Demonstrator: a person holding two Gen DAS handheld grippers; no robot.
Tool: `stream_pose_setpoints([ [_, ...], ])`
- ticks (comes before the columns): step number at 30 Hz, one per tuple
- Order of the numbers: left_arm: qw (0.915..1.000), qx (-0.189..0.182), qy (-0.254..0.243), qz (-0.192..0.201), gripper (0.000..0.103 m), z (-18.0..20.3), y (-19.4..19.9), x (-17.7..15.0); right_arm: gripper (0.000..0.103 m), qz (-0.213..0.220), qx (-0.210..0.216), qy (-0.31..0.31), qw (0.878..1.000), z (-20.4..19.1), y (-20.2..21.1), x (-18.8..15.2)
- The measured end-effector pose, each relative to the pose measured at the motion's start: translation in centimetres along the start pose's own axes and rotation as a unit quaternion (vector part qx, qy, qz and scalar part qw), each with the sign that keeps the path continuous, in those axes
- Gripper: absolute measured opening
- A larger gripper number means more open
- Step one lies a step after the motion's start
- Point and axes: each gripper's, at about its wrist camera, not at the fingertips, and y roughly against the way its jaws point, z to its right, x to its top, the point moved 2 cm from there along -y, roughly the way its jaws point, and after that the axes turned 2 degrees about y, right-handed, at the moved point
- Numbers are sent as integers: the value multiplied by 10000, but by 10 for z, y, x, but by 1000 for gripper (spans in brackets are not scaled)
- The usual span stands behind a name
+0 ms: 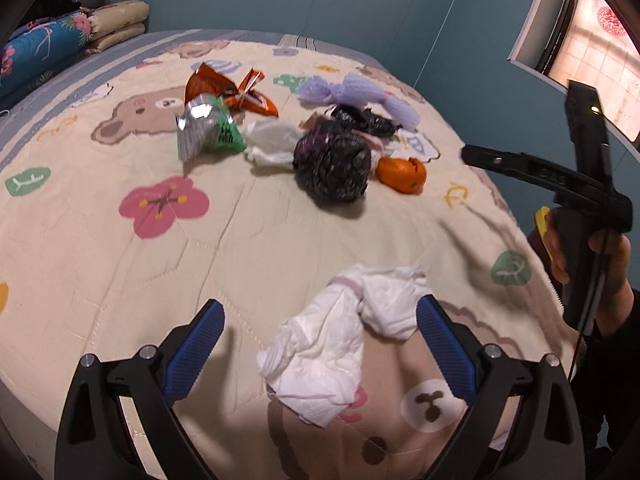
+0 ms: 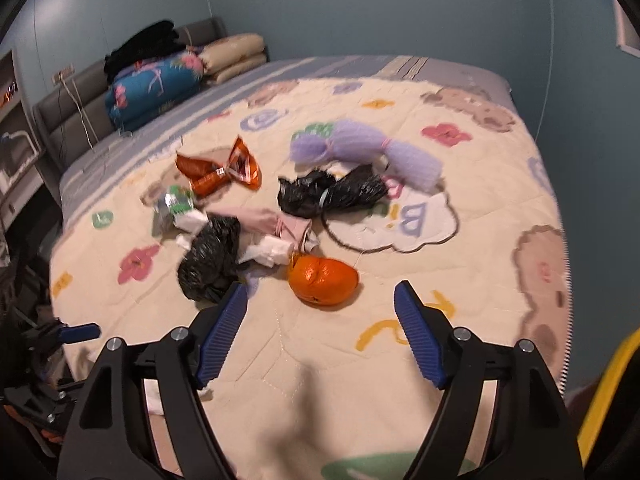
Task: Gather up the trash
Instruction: 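Grasp the white tissue with the left tool while the right tool grasps the orange, then carry the white tissue and orange over the bin with both tools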
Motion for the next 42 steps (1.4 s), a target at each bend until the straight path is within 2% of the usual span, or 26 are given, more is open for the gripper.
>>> stream_pose_setpoints([
  [9,9998,-165,-9,-55,92,-1,-13,-3,73,-248,-374,183,9988,-10,-48,-1],
  [15,9995,-276,-116,-119,77,5,-20,-6,73,-416,-518,170,9976,-10,-72,0],
  [18,9993,-266,-240,-109,65,10,-22,-7,72,-460,-594,167,9970,-10,-81,0],
  [20,9990,-259,-354,-126,46,14,-24,-8,67,-512,-570,70,9970,-8,-87,-1],
  [21,9988,-247,-392,-130,41,16,-24,-9,61,-538,-547,-3,9971,-7,-90,-1],
  [22,9985,-262,-448,-171,28,18,-26,-10,56,-549,-524,-35,9971,-7,-92,-1],
  [23,9983,-288,-461,-205,26,19,-26,-11,51,-550,-513,-60,9972,-8,-94,0],
  [25,9981,-318,-508,-158,23,20,-24,-11,41,-529,-512,-71,9973,-10,-95,1],
  [28,9980,-439,-441,-108,23,18,-19,-9,35,-504,-549,-106,9972,-12,-92,2],
  [32,9980,-508,-374,-62,23,16,-12,-7,33,-539,-507,-328,9967,-6,-86,4],
  [42,9972,-638,-290,249,23,19,18,8,32,4,-403,-621,9973,10,-12,19],
])
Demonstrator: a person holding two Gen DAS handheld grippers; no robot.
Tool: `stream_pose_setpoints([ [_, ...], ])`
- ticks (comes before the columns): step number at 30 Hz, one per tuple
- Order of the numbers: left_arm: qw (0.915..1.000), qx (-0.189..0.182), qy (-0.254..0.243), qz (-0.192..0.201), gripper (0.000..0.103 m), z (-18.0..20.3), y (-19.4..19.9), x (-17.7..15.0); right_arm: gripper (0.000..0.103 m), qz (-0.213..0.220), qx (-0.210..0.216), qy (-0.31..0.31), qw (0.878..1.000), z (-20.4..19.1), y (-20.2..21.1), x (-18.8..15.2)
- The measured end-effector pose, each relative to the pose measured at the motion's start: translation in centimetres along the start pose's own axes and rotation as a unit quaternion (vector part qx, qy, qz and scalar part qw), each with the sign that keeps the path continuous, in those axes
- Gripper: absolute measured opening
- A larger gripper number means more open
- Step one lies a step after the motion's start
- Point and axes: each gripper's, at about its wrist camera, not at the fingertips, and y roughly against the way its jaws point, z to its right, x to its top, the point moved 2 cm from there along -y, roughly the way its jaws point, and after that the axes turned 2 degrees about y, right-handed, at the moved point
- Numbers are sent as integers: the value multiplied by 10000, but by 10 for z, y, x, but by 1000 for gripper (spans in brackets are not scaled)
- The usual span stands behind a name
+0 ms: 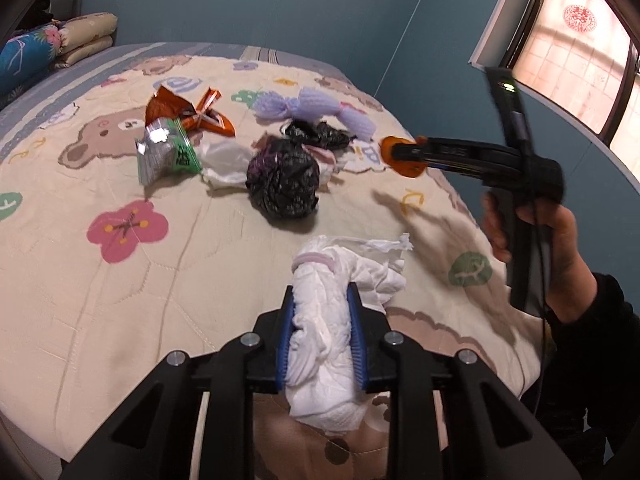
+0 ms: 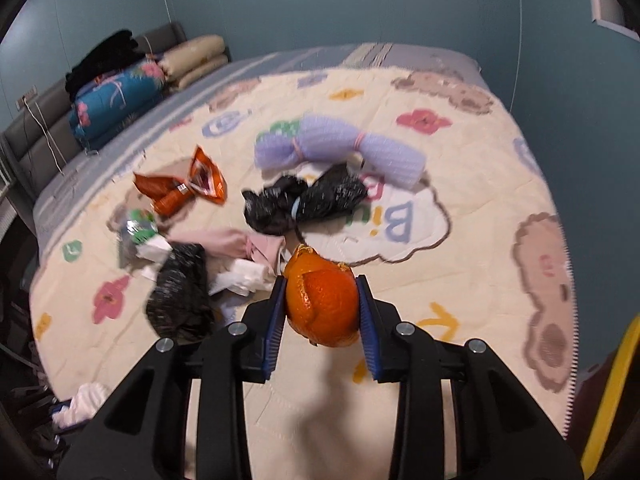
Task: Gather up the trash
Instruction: 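Carry the white tissue and orange over the bin with both tools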
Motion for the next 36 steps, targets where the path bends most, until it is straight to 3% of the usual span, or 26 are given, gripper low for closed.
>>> stream_pose_setpoints([
  [15,9988,104,-212,425,23,26,31,22,32,433,425,-167,9980,16,114,-20],
  [36,9982,-56,-447,401,23,84,27,41,32,725,292,-565,9953,74,190,-58],
])
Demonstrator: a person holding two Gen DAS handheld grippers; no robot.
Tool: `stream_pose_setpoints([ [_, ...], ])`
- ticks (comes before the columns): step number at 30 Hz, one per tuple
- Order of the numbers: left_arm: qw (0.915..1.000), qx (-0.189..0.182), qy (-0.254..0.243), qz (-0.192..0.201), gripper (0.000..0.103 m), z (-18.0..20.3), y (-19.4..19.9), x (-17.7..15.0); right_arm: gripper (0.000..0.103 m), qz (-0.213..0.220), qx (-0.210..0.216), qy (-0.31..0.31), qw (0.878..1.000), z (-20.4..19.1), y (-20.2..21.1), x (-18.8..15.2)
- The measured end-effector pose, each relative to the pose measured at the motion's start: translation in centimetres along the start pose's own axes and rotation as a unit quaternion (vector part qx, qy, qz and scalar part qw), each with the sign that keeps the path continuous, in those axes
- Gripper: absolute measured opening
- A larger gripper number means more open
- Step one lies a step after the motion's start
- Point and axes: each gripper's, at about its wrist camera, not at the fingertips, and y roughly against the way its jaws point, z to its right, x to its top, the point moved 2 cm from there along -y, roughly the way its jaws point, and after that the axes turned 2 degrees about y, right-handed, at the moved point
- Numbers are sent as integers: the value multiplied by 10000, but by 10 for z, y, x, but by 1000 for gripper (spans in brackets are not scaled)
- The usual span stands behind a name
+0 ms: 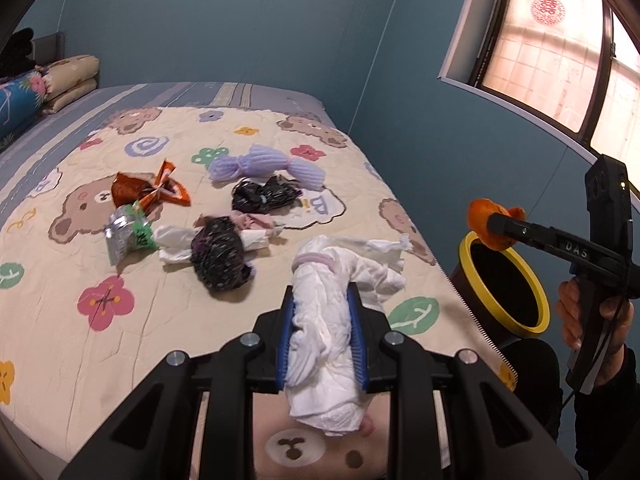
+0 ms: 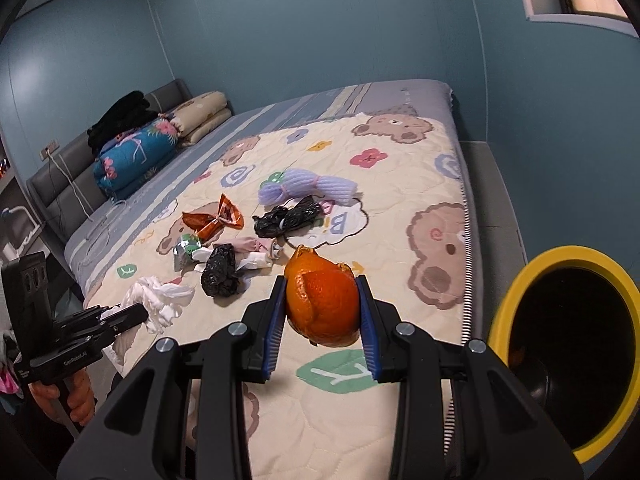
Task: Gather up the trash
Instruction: 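Carry the white tissue and orange over the bin with both tools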
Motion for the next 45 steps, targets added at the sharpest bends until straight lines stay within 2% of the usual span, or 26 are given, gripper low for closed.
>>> stream_pose_setpoints([
  [27,9955,-720,-611,-77,23,101,-49,51,32,505,-661,-710,9940,94,61,3],
  [45,9848,-1393,-928,-471,23,189,-120,56,32,880,-1336,-1298,9786,171,95,-7],
])
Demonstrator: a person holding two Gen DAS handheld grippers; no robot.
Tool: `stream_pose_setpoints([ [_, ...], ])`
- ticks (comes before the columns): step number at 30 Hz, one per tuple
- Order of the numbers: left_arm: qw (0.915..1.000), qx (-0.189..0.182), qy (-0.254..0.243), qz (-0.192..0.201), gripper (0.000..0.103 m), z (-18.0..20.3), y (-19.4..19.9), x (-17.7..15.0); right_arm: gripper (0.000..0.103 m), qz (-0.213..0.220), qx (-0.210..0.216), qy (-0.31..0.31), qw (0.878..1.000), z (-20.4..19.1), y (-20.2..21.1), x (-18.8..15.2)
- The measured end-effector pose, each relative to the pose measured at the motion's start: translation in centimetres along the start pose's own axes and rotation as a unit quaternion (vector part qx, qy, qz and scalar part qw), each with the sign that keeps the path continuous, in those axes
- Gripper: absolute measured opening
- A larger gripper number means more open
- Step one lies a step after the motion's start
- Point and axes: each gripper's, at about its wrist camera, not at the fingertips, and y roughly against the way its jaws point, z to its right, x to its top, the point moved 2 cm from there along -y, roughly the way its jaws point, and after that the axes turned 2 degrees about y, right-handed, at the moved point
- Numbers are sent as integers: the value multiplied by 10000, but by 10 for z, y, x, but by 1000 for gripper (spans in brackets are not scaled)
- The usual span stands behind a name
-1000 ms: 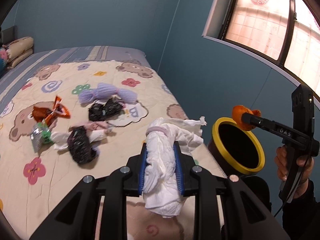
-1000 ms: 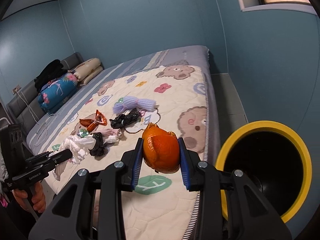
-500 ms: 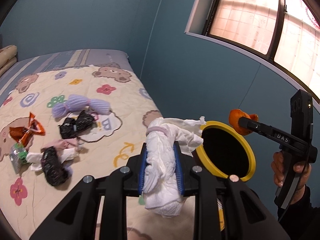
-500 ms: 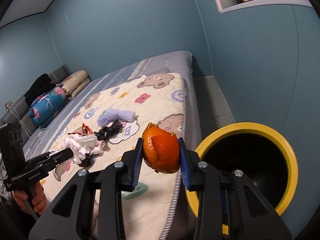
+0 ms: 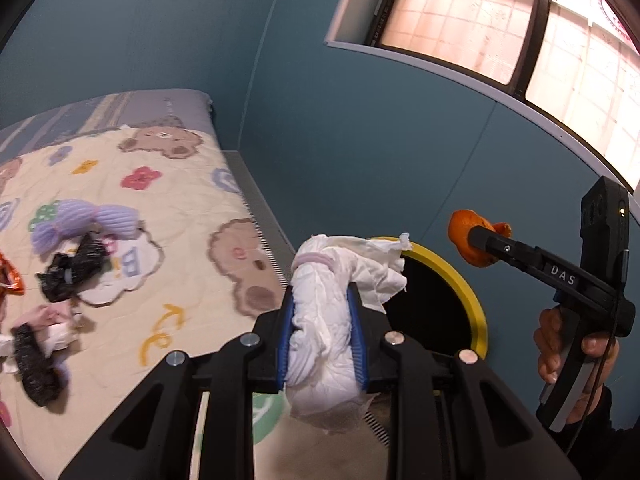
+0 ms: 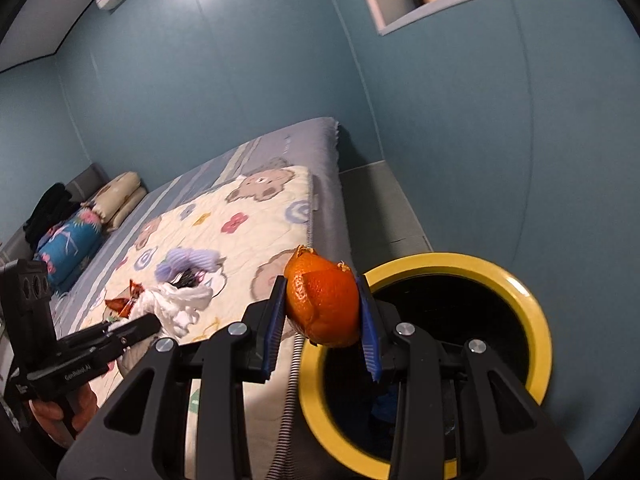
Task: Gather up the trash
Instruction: 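Carry the white tissue and orange over the bin with both tools, then open both tools to drop the tissue and orange into the bin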
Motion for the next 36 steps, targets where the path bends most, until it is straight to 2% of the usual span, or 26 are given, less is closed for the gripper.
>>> stream_pose_setpoints([
  [16,9953,-416,-252,-841,23,66,-111,-1,32,231,-339,-469,9981,59,-1,15],
  [22,9935,-518,-251,-985,24,74,-133,-5,33,347,-428,-446,9975,65,-1,21],
  [28,9931,-570,-174,-1010,25,76,-134,-9,35,361,-445,-456,9973,68,-3,21],
  [30,9932,-594,-155,-986,27,76,-133,-9,37,351,-477,-469,9971,68,-6,22],
  [35,9936,-654,-74,-918,51,76,-125,-10,42,351,-634,-591,9956,71,-9,25],
  [36,9937,-663,-61,-899,53,76,-123,-10,47,369,-641,-618,9953,72,-8,25],
])
